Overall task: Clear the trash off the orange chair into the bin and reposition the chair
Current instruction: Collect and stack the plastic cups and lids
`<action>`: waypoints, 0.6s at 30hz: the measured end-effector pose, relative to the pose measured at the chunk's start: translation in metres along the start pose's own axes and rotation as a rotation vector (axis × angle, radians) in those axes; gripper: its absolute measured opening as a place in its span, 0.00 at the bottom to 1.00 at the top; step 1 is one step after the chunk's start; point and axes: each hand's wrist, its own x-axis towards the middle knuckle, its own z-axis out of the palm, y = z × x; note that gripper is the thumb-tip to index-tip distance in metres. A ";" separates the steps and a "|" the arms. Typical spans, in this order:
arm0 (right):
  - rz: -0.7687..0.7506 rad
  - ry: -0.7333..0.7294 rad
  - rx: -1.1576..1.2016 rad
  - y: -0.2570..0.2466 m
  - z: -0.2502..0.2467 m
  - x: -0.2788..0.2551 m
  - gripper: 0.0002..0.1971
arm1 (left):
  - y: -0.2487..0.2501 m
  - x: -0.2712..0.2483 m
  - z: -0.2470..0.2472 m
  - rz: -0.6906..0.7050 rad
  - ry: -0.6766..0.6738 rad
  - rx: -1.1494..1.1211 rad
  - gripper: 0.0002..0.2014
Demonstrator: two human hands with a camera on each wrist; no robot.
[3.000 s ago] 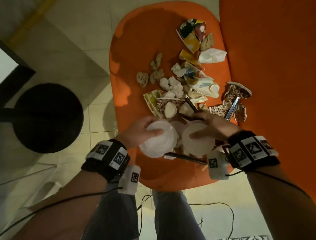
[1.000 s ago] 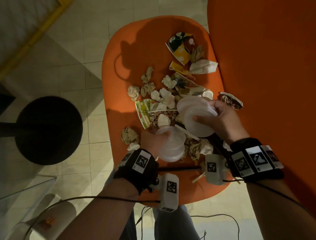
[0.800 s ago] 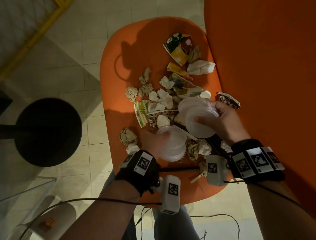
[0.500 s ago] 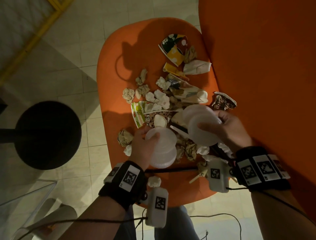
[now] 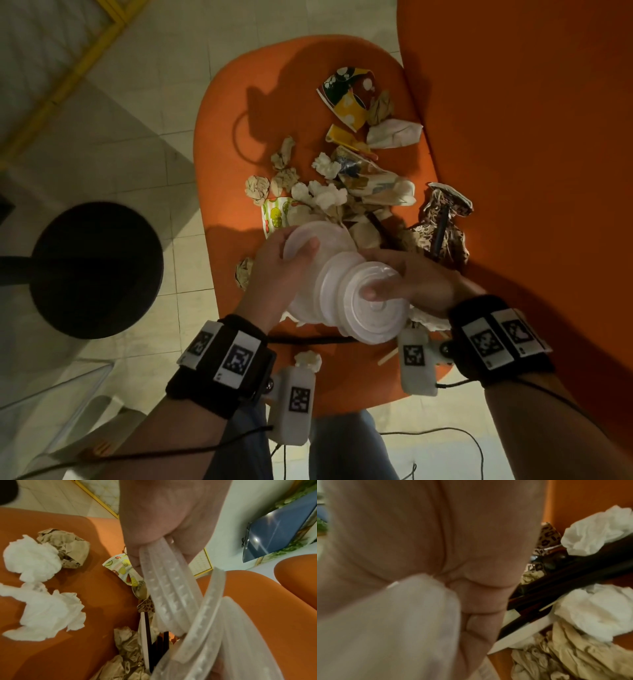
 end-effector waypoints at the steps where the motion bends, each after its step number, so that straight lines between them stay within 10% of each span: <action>1: 0.011 -0.008 0.000 0.001 0.001 0.003 0.21 | 0.000 0.000 0.001 0.014 -0.038 0.003 0.15; 18: 0.087 0.151 -0.101 0.008 0.006 0.025 0.13 | -0.002 0.025 -0.016 0.096 -0.211 0.046 0.05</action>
